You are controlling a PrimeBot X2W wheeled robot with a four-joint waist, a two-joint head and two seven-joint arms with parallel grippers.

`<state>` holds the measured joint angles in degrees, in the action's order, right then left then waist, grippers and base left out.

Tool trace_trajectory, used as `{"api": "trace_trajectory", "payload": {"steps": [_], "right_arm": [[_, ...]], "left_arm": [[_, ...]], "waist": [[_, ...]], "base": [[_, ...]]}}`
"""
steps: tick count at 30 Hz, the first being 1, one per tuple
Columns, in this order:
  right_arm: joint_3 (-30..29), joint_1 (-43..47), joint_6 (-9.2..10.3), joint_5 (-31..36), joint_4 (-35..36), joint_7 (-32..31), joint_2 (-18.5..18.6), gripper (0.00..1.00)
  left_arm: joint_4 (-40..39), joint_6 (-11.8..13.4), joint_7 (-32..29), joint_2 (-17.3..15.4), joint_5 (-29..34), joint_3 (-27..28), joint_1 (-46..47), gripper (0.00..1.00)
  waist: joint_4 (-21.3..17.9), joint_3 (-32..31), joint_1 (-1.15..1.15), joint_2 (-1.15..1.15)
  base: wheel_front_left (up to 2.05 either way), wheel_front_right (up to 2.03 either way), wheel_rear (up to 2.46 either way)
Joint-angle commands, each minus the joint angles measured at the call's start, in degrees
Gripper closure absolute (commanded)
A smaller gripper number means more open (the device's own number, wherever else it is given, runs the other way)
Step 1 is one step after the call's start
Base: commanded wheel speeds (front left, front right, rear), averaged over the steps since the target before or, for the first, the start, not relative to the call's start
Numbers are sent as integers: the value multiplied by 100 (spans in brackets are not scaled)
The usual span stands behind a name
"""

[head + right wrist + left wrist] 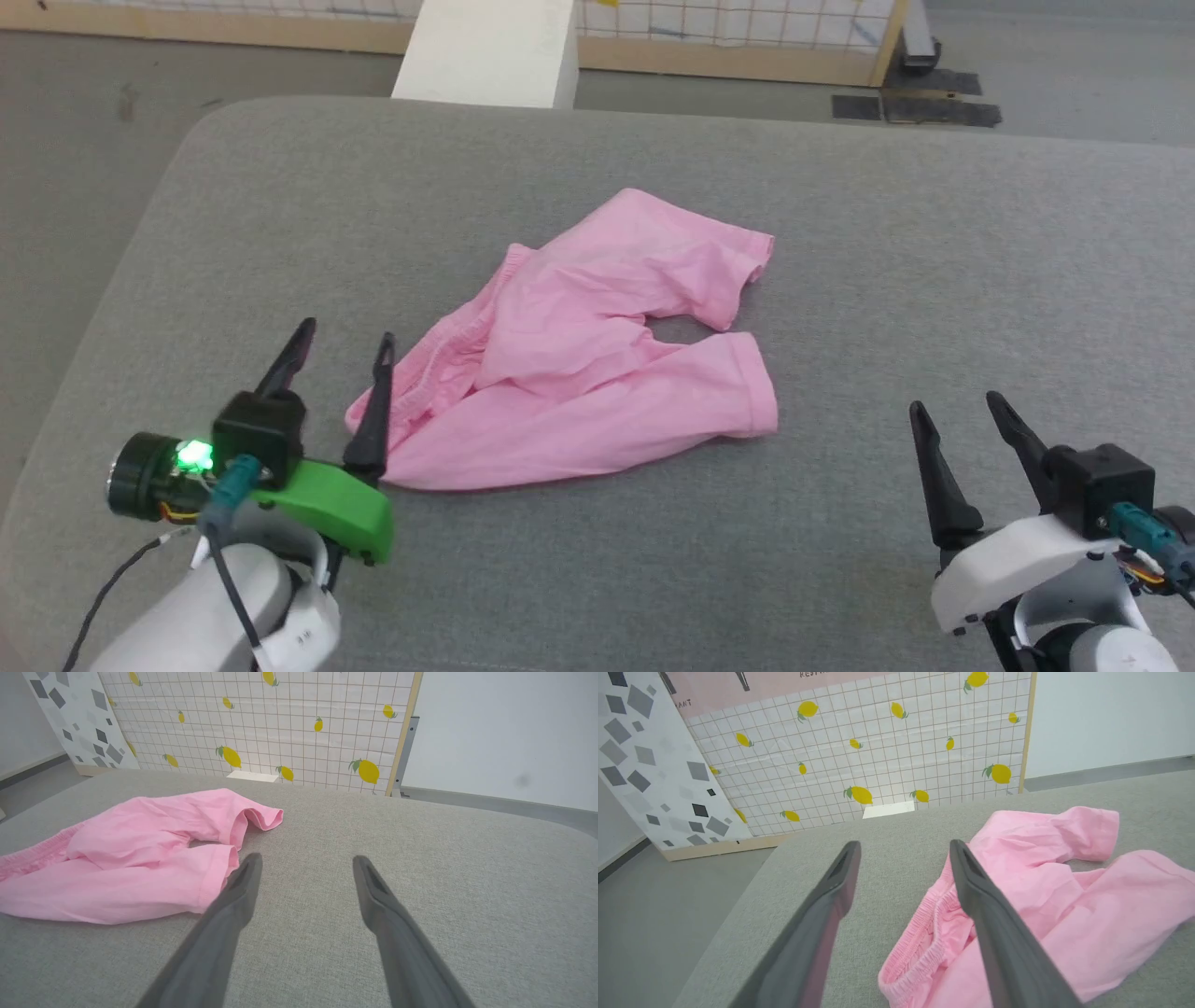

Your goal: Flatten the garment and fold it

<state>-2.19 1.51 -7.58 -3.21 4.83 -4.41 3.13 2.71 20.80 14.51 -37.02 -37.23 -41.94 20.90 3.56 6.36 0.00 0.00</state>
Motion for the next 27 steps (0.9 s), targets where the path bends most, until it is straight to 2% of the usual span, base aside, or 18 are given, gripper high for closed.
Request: {"api": "trace_trajectory", "payload": {"steps": [1, 6, 9, 17, 22, 27], "right_arm": [[15, -34, 9, -81, 77, -97, 47, 0], [323, -546, 9, -533, 215, -1071, 540, 0], [645, -1067, 9, -893, 149, -1933, 978, 0], [1225, -2659, 9, -1952, -712, -4052, 1667, 0], [1122, -3464, 9, -2048, -1501, -4851, 1676, 0], [1040, -4047, 9, -1993, -2033, -5186, 1619, 0]], "left_arm": [[-92, 50, 43, 16, 214, -19, -112, 0], [-240, 3, 47, 274, 584, -6, -374, 0], [-220, -80, 48, 470, 700, 12, -416, 0], [-53, -340, 48, 957, 938, 143, -407, 0], [60, -509, 48, 1218, 1060, 236, -366, 0], [164, -679, 49, 1472, 1207, 363, -296, 0]], "waist": [[162, 76, 0, 0], [483, 337, 0, 0], [697, 535, 0, 0], [1272, 1022, 0, 0], [1571, 1303, 0, 0], [1850, 1564, 0, 0]], "base": [[0, 0, 0], [0, 0, 0], [0, 0, 0], [0, 0, 0], [0, 0, 0], [0, 0, 0]]}}
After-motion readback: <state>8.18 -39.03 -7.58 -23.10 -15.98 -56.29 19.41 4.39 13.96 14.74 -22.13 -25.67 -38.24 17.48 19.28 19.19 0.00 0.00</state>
